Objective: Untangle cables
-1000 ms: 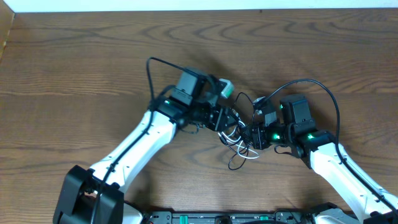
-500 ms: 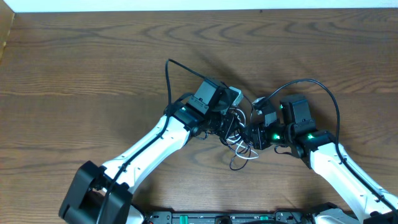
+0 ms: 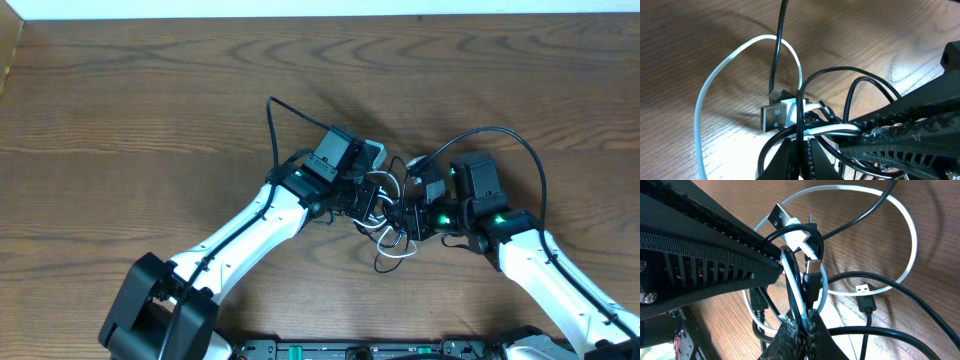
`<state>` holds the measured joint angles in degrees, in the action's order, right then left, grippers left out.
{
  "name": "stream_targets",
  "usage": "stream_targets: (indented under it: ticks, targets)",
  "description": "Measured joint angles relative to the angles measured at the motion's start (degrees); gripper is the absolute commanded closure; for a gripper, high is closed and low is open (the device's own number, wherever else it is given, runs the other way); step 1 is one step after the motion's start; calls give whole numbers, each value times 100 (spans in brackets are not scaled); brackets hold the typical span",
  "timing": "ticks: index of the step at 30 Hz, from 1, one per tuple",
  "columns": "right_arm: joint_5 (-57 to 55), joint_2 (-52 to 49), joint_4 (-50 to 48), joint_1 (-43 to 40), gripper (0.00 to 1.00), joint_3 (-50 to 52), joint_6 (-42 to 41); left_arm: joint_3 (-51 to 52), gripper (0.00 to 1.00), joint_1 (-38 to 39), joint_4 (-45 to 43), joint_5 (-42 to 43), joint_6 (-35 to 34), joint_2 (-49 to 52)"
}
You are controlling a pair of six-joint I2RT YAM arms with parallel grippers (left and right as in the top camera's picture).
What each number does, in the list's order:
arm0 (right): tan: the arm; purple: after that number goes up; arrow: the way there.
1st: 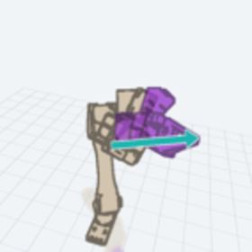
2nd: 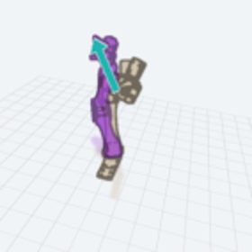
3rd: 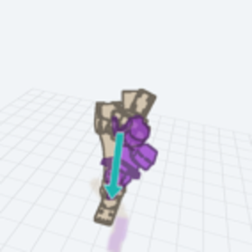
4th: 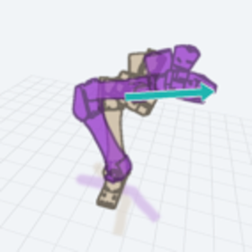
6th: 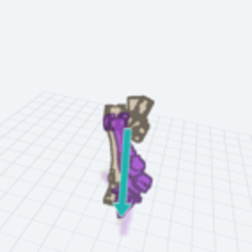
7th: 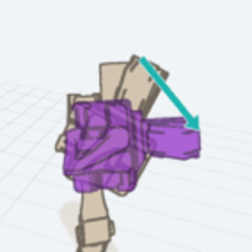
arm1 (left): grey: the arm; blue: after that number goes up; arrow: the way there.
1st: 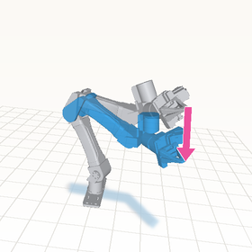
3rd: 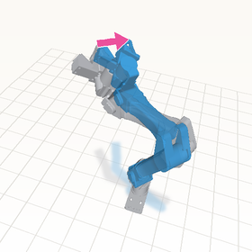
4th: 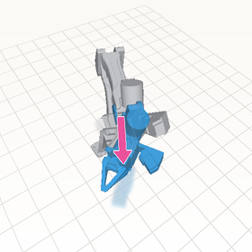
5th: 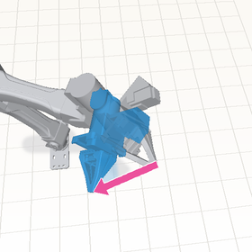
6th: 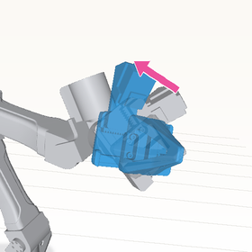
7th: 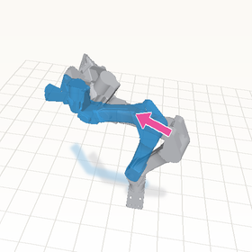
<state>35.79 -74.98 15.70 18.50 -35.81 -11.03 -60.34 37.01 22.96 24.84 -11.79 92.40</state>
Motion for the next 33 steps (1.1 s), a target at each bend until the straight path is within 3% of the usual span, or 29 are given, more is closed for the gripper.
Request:
stream_targets:
  ticks: [5, 12, 21, 24, 33]
  targets:
    - [28, 0, 229, 0, 99, -2, 11, 0, 92, -116, 17, -164, 0, -2]
    - [420, 0, 680, 7, 99, -13, 378, 0, 93, -841, -63, -205, -98, -55]
    - [1027, 0, 494, 4, 99, -11, 761, 0, 93, -1322, 380, -468, -195, -81]
    - [420, 0, 468, 4, 99, -11, 433, 0, 92, -1329, 693, -531, -197, -90]
    - [-2988, 0, 1543, -68, 99, -7, -1606, 0, 93, -1508, 876, -575, -197, -197]
